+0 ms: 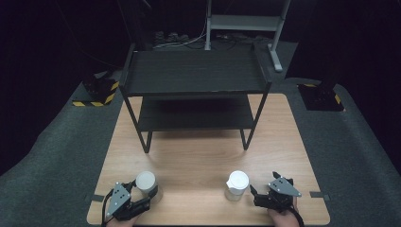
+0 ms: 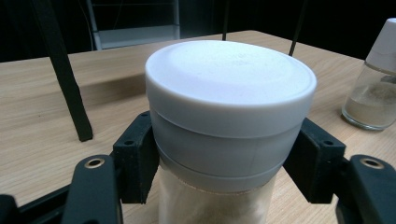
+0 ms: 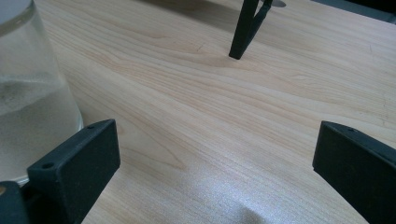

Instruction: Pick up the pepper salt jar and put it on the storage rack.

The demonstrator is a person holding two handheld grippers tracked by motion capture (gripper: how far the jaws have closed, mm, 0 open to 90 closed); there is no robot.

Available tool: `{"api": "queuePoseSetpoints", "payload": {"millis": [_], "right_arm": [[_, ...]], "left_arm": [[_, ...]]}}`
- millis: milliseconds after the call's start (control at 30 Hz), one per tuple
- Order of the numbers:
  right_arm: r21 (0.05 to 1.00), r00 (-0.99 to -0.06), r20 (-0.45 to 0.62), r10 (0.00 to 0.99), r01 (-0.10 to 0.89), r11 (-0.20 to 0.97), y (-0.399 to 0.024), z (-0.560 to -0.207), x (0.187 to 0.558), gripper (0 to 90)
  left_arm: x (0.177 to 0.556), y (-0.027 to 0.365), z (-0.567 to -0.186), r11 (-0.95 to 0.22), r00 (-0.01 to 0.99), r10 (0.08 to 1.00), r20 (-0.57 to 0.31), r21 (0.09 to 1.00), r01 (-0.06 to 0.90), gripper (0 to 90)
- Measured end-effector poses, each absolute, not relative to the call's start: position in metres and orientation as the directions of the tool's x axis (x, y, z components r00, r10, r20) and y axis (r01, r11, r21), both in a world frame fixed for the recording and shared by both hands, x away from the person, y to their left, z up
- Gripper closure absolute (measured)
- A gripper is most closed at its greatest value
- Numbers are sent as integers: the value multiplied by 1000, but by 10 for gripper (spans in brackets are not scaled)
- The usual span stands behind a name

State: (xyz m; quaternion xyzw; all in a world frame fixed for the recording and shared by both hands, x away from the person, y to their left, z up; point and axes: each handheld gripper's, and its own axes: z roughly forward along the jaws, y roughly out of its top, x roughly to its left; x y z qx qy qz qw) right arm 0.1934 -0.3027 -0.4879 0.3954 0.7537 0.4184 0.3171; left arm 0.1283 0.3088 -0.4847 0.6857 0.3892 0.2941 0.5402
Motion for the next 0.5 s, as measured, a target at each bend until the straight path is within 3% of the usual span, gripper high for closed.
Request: {"api": "queuePoseSetpoints", "payload": {"millis": [500], "right_arm": [[876, -485, -154, 861, 336, 345, -301, -487, 194, 0]], "left_arm": [[121, 302, -469, -105, 535, 845, -16, 975, 196, 343]]}}
